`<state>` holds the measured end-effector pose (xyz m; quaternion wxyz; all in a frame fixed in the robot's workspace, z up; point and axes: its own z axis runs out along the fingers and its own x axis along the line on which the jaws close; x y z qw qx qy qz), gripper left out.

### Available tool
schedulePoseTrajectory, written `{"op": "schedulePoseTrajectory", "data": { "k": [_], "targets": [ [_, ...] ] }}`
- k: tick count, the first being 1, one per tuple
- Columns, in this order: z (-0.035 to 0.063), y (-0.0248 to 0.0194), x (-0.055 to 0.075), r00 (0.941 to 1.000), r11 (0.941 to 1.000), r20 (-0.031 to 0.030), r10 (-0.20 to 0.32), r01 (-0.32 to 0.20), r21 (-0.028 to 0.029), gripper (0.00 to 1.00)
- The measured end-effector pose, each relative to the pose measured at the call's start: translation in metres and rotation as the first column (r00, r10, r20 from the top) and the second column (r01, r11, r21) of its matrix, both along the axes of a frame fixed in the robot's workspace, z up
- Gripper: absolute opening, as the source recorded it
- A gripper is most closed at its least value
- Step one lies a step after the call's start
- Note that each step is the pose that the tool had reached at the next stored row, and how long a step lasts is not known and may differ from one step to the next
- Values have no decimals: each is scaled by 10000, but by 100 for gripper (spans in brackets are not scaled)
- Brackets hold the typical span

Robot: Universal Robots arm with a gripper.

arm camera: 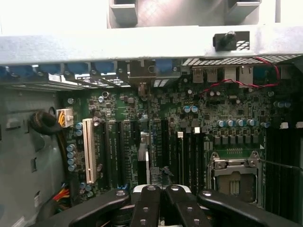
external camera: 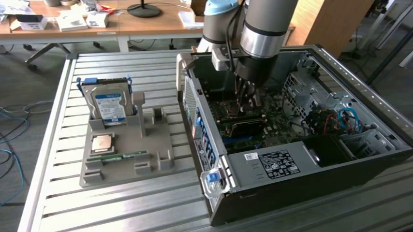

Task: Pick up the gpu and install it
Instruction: 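Press down on the gpu until it lock into place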

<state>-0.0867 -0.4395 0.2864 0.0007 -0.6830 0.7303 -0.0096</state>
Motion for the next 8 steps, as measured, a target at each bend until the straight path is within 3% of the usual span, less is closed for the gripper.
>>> {"op": "schedulePoseTrajectory", "data": {
  "k": [3, 8],
  "targets": [
    [-53, 2, -1, 10000, 10000, -1, -2, 2, -1, 11],
    [-61, -3, -3, 10000, 10000, 0, -2, 2, 1, 11]
  ]
}}
